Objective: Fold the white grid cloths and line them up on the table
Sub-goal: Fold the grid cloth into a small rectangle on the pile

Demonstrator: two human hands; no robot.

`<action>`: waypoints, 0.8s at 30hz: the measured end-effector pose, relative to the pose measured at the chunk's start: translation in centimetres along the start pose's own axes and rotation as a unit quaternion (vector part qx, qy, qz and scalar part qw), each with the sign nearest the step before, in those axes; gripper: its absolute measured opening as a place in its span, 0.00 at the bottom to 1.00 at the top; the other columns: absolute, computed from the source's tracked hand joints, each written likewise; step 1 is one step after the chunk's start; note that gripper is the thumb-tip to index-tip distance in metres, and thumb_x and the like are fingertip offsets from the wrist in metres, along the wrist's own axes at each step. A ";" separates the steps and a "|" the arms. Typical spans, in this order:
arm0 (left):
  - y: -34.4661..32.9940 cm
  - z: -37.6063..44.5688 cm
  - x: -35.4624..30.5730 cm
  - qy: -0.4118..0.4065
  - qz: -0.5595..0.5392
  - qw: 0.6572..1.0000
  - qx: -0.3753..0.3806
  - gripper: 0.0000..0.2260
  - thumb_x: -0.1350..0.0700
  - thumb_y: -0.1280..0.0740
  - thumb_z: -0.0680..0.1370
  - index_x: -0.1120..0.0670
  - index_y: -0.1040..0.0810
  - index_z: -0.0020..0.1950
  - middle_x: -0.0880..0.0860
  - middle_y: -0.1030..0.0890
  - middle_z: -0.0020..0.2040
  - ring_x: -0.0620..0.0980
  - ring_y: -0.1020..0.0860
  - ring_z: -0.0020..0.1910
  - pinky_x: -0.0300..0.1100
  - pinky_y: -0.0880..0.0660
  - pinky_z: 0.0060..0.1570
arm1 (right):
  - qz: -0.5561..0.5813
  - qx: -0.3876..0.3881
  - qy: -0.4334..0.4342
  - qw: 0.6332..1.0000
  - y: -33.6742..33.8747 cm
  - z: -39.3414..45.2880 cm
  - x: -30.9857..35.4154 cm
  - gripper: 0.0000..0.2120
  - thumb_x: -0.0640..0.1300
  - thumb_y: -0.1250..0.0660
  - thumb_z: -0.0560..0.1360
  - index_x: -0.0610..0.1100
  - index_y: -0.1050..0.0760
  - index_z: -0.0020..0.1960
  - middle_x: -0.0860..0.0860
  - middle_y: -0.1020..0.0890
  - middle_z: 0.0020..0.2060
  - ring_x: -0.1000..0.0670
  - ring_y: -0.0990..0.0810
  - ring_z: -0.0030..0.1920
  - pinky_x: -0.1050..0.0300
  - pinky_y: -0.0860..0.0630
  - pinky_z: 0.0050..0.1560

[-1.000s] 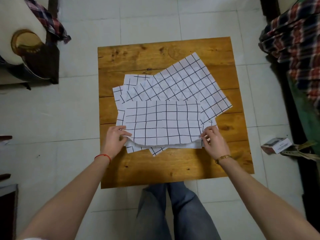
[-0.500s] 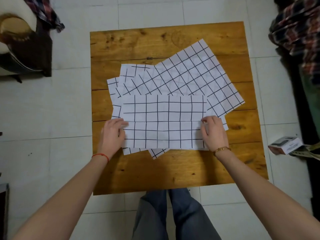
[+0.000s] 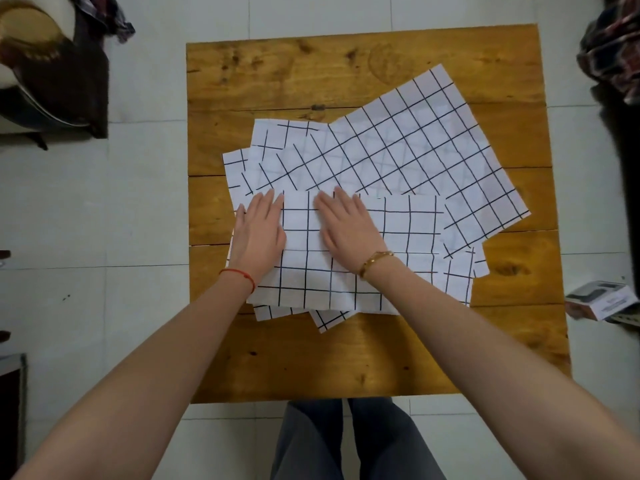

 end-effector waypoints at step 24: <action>-2.1 -0.1 1.2 0.000 0.050 0.997 0.057 0.29 0.53 0.44 0.83 0.54 0.54 0.80 0.54 0.53 0.80 0.55 0.54 0.79 0.61 0.50 0.74 | -0.093 0.016 -0.126 0.988 -3.1 -3.1 -6.4 0.29 0.56 0.60 0.81 0.44 0.56 0.78 0.50 0.52 0.78 0.45 0.60 0.77 0.38 0.59 0.74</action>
Point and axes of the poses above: each hand's wrist, its own z-axis towards the middle knuckle, its own y-axis out of the back of the hand, x = y × z, the point moved 5 cm from there along z, towards the middle knuckle
